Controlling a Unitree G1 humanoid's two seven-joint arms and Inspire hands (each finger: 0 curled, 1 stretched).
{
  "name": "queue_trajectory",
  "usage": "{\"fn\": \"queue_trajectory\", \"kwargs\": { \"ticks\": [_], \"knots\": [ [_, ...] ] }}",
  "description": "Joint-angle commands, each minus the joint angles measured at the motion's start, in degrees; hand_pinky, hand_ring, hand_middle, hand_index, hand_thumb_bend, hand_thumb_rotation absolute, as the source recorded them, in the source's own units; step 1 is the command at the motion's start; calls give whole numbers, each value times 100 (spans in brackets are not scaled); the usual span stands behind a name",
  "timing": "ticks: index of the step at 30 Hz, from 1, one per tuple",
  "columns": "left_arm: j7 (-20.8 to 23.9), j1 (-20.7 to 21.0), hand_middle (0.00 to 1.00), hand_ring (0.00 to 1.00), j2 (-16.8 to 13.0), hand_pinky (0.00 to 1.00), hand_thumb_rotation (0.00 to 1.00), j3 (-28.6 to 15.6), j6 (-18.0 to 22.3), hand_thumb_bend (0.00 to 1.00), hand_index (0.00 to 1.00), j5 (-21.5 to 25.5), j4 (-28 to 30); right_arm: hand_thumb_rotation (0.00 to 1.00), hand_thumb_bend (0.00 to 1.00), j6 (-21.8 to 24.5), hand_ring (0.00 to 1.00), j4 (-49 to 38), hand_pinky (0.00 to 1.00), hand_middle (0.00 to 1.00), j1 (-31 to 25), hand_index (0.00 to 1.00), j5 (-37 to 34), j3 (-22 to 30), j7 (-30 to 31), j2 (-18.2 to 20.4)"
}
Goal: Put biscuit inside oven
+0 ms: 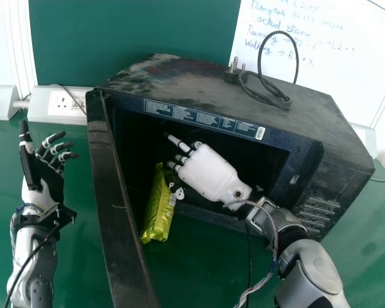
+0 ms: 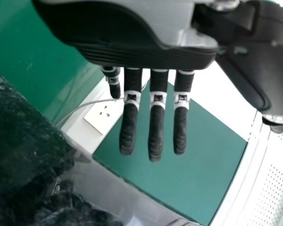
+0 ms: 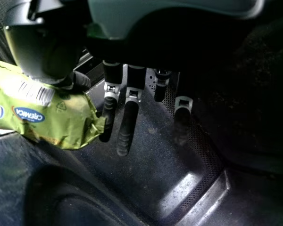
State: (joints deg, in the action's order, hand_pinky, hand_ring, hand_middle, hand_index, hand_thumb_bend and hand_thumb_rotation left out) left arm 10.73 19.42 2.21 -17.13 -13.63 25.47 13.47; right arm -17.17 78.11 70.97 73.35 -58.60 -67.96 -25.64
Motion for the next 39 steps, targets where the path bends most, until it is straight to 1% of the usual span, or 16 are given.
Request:
{"fn": "queue_trajectory", "kwargs": {
  "ticks": [1, 5, 8, 11, 12, 14, 15, 17, 19, 21, 26, 29, 31, 33, 36, 39],
  "knots": [
    [-22, -71, 40, 31, -22, 22, 8, 18, -47, 52, 49, 12, 120, 0, 51, 45, 27, 30, 20, 41, 69, 52, -22, 1, -14, -126],
    [6, -87, 40, 31, -22, 22, 8, 36, -81, 52, 49, -17, 157, 0, 51, 18, 26, 29, 19, 41, 93, 52, 37, -65, 69, -121],
    [16, -88, 40, 31, -10, 22, 8, 25, -100, 52, 49, -8, 180, 1, 51, -139, 27, 11, 19, 41, 156, 53, 221, -274, 25, -159],
    [0, -69, 40, 31, -32, 22, 8, 10, -119, 52, 49, -5, 167, 1, 52, -538, 28, -28, 22, 46, 266, 50, 562, -676, -88, -204],
    [-10, -70, 40, 31, -41, 22, 8, 9, -116, 52, 49, -10, 162, 1, 51, -645, 29, -69, 22, 44, 347, 51, 770, -907, -26, -209],
    [-24, -77, 40, 32, -46, 22, 8, 8, -109, 52, 49, -13, 157, 1, 53, -783, 30, -114, 23, 46, 387, 50, 902, -1111, 169, -182],
    [-22, -82, 40, 31, -42, 22, 8, 7, -108, 52, 49, -9, 163, 1, 53, -756, 25, -113, 18, 47, 315, 49, 797, -1058, 425, -123],
    [-22, -91, 40, 31, -35, 22, 8, -8, -106, 52, 49, 15, 167, 10, 52, -543, 13, -95, 6, 26, 117, 49, 508, -851, 990, 29],
    [-32, -105, 40, 31, -34, 22, 8, -24, -108, 52, 49, 45, 169, 12, 52, -217, 9, -111, 3, 20, -17, 49, 341, -750, 1438, 169],
    [-39, -104, 40, 31, -30, 22, 8, -25, -107, 52, 49, 62, 162, 12, 52, -60, 7, -183, 1, 17, -80, 48, 150, -638, 1894, 291],
    [-35, -87, 40, 32, -52, 23, 8, -25, -106, 52, 49, 59, 123, 12, 52, -59, 9, -529, 3, 20, 22, 48, -86, -562, 3023, 394],
    [-58, -96, 40, 32, -74, 22, 8, -23, -109, 52, 49, 54, 114, 12, 52, -158, 13, -655, 6, 25, 174, 49, 26, -737, 3680, 399],
    [-67, -91, 40, 32, -82, 23, 8, -23, -103, 52, 49, 52, 95, 12, 52, -183, 13, -718, 6, 25, 229, 49, 31, -784, 4216, 432],
    [-65, -94, 40, 31, -83, 23, 8, -20, -104, 52, 49, 49, 95, 12, 52, -137, 12, -758, 5, 25, 252, 49, -12, -790, 4837, 489],
    [-62, -98, 40, 31, -73, 23, 8, -22, -98, 52, 49, 56, 97, 12, 52, 89, 12, -818, 5, 24, 184, 49, -308, -537, 5652, 574],
    [-105, -106, 40, 31, -87, 23, 8, -25, -69, 52, 49, 58, 74, 12, 52, 260, 15, -991, 7, 29, 83, 49, -447, -367, 5912, 530]
  ]
}}
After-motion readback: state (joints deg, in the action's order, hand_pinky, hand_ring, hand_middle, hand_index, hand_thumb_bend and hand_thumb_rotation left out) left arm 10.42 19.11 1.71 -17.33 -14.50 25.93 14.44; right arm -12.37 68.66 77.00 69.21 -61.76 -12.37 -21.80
